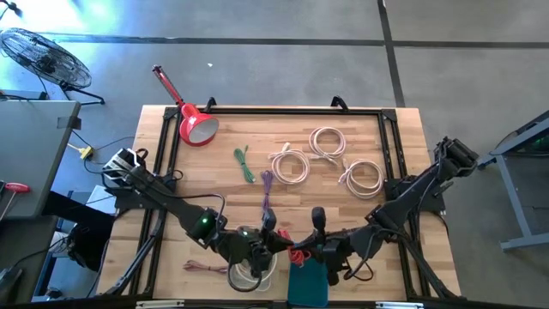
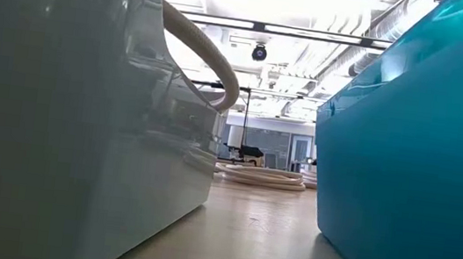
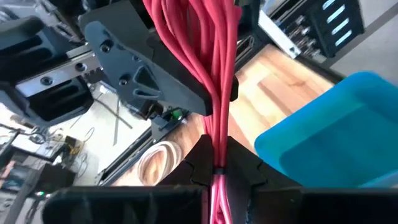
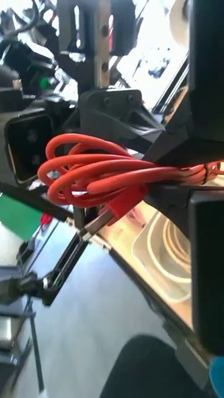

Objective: Pick & Place USB Port
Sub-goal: Put the red USB cable into the blue bin

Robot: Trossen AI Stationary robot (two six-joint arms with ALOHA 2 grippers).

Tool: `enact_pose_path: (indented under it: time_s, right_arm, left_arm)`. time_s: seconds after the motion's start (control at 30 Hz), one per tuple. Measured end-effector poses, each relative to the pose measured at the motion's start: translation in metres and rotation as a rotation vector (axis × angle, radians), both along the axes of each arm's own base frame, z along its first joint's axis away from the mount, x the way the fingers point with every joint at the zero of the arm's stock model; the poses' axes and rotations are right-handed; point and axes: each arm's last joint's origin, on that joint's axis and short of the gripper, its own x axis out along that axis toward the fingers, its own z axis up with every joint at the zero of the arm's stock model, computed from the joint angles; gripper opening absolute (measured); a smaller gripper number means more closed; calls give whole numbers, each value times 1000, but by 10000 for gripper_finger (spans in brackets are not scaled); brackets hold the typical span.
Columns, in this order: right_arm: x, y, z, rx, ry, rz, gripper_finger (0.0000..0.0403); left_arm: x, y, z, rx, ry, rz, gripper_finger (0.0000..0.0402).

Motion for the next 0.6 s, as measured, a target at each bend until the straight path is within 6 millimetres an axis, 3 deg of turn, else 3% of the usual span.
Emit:
enact_pose_path:
  time_s: [0.6]
  right_arm:
    - [-43,35,-17,129,144,-126,8]
  left_arm:
    - [-26,4,17,-115,103,-123,27]
